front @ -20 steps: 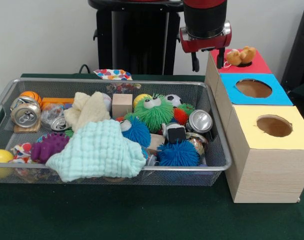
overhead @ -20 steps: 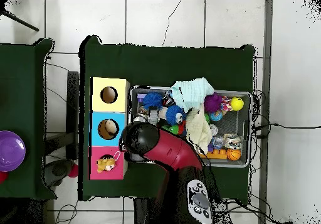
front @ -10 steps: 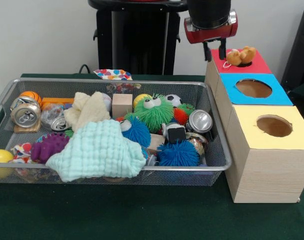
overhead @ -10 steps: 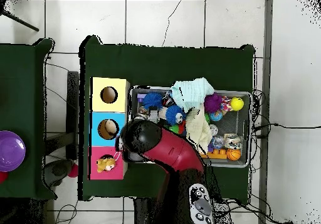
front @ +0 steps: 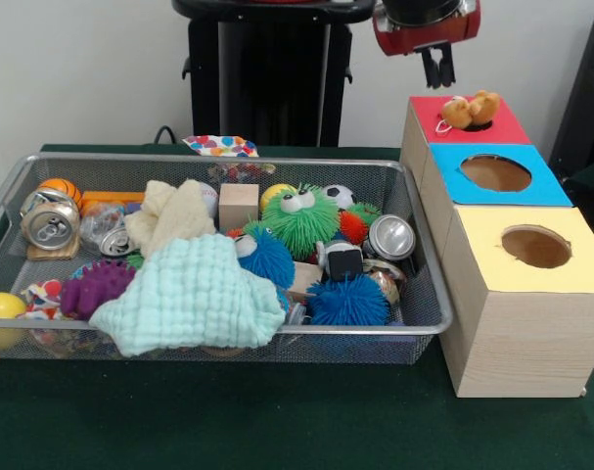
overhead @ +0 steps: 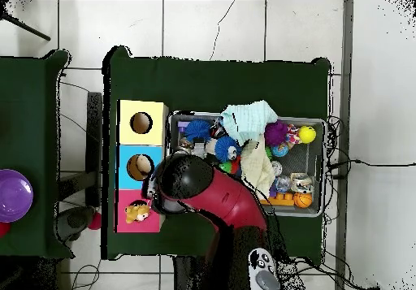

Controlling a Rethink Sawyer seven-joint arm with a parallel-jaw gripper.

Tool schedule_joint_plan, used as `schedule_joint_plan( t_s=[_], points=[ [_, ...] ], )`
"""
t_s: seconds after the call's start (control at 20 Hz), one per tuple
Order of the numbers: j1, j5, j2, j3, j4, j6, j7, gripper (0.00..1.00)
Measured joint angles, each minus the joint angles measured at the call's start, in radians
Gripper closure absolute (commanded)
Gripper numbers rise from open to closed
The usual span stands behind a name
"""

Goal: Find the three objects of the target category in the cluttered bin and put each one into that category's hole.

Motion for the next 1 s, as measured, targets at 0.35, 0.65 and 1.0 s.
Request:
schedule_joint_plan(
  t_s=[0.35, 0.65, 1.0],
  points=[
    [0.008, 0.082, -0.067, 0.000, 0.057, 0.051, 0.010, 1.00],
    [0.046, 0.194, -0.086, 0.002, 0.127, 0.047, 0.010, 1.00],
    [0.096, 0.281, -0.055, 0.015, 0.198, -0.029, 0.010, 1.00]
  ],
)
